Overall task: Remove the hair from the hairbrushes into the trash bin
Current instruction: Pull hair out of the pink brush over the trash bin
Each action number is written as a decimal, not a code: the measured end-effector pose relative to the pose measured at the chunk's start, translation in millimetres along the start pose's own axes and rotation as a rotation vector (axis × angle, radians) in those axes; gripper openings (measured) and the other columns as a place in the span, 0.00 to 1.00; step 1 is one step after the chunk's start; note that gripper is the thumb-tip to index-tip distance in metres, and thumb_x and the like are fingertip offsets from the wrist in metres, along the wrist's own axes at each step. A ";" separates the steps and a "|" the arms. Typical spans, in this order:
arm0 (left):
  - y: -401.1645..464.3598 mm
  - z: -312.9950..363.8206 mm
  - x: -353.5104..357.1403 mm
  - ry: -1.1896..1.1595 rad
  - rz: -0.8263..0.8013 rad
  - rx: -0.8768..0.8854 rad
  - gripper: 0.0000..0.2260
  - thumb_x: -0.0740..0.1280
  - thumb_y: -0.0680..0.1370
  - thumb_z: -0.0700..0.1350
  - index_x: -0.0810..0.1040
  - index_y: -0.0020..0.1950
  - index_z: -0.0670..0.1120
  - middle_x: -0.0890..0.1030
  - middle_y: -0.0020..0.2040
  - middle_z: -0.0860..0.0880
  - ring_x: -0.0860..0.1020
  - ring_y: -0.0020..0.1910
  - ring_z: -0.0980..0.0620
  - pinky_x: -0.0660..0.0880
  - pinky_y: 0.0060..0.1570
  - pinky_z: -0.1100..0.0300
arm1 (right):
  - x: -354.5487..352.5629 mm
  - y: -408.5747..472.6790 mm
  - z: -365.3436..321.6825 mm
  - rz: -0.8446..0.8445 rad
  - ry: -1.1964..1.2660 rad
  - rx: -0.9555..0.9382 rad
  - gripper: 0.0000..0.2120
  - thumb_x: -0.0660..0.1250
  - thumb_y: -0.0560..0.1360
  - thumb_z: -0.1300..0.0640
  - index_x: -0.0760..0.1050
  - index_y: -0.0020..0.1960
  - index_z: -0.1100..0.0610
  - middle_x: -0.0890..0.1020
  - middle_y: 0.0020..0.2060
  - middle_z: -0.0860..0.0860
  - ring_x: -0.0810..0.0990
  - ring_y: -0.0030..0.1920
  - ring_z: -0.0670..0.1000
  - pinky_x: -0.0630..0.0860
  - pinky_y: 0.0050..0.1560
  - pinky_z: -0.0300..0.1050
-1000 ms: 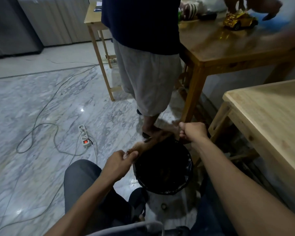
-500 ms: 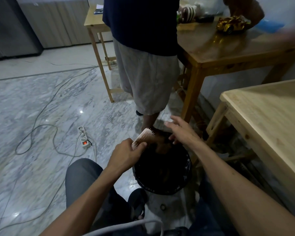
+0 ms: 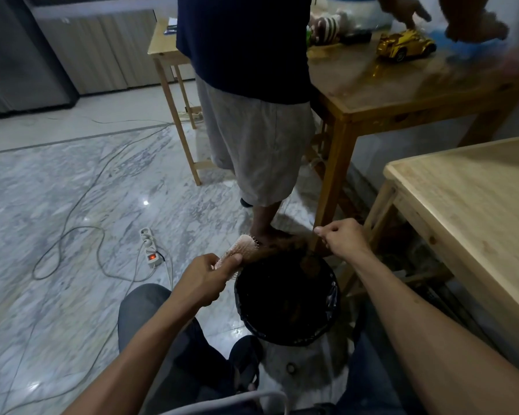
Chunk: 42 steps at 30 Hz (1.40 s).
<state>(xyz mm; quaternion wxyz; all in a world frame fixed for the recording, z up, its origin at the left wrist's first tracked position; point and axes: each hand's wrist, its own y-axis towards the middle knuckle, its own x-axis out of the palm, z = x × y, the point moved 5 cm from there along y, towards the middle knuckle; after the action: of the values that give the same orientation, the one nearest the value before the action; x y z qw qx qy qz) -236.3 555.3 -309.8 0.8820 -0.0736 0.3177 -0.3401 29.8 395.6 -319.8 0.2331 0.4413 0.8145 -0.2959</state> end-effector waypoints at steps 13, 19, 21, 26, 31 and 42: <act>-7.2 28.3 17.1 -0.132 -0.029 0.025 0.27 0.66 0.72 0.70 0.75 0.42 0.44 0.74 0.31 0.47 0.68 0.24 0.53 0.62 0.28 0.58 | 43.0 -36.7 -39.1 -0.530 0.300 -0.258 0.07 0.77 0.74 0.53 0.85 0.50 0.54 0.84 0.35 0.49 0.79 0.32 0.46 0.78 0.34 0.38; -17.9 37.3 14.4 -0.243 -0.039 -0.028 0.24 0.57 0.81 0.64 0.77 0.47 0.44 0.72 0.34 0.44 0.67 0.29 0.48 0.63 0.32 0.56 | 20.6 -15.7 -12.6 -0.050 0.260 -0.002 0.05 0.75 0.76 0.59 0.86 0.42 0.56 0.84 0.32 0.51 0.81 0.33 0.47 0.80 0.38 0.40; -16.4 35.9 13.7 -0.248 -0.021 -0.052 0.25 0.57 0.82 0.62 0.79 0.47 0.41 0.72 0.33 0.45 0.67 0.27 0.49 0.62 0.31 0.57 | 10.7 -10.5 -1.0 0.061 0.276 0.102 0.05 0.75 0.76 0.59 0.86 0.45 0.60 0.84 0.33 0.51 0.81 0.33 0.47 0.80 0.40 0.40; -13.1 27.7 10.7 -0.325 -0.052 -0.151 0.19 0.60 0.81 0.59 0.72 0.43 0.42 0.71 0.32 0.45 0.66 0.23 0.51 0.61 0.28 0.58 | 10.5 -7.0 5.8 0.016 0.199 0.151 0.06 0.74 0.78 0.58 0.86 0.49 0.61 0.85 0.36 0.52 0.83 0.33 0.48 0.83 0.36 0.41; -15.1 36.6 17.6 -0.358 -0.072 -0.143 0.15 0.58 0.80 0.53 0.71 0.43 0.42 0.72 0.31 0.44 0.66 0.23 0.50 0.61 0.29 0.57 | 33.5 -32.2 -24.3 -0.404 0.145 0.086 0.07 0.65 0.78 0.50 0.78 0.53 0.50 0.80 0.51 0.50 0.81 0.35 0.50 0.73 0.31 0.42; -15.4 51.6 24.2 -0.374 -0.044 -0.170 0.13 0.58 0.79 0.48 0.73 0.40 0.41 0.72 0.30 0.43 0.64 0.21 0.50 0.58 0.29 0.59 | 46.0 -32.4 -41.0 -0.492 0.434 -0.195 0.03 0.76 0.76 0.58 0.85 0.45 0.57 0.82 0.33 0.52 0.75 0.29 0.43 0.75 0.31 0.35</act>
<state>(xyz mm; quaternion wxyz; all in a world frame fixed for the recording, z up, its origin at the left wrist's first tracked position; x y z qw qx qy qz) -199.6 523.5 -276.3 0.9085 -0.2168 0.1743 -0.3117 -25.9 436.3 -310.9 0.0168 0.2599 0.9516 -0.1632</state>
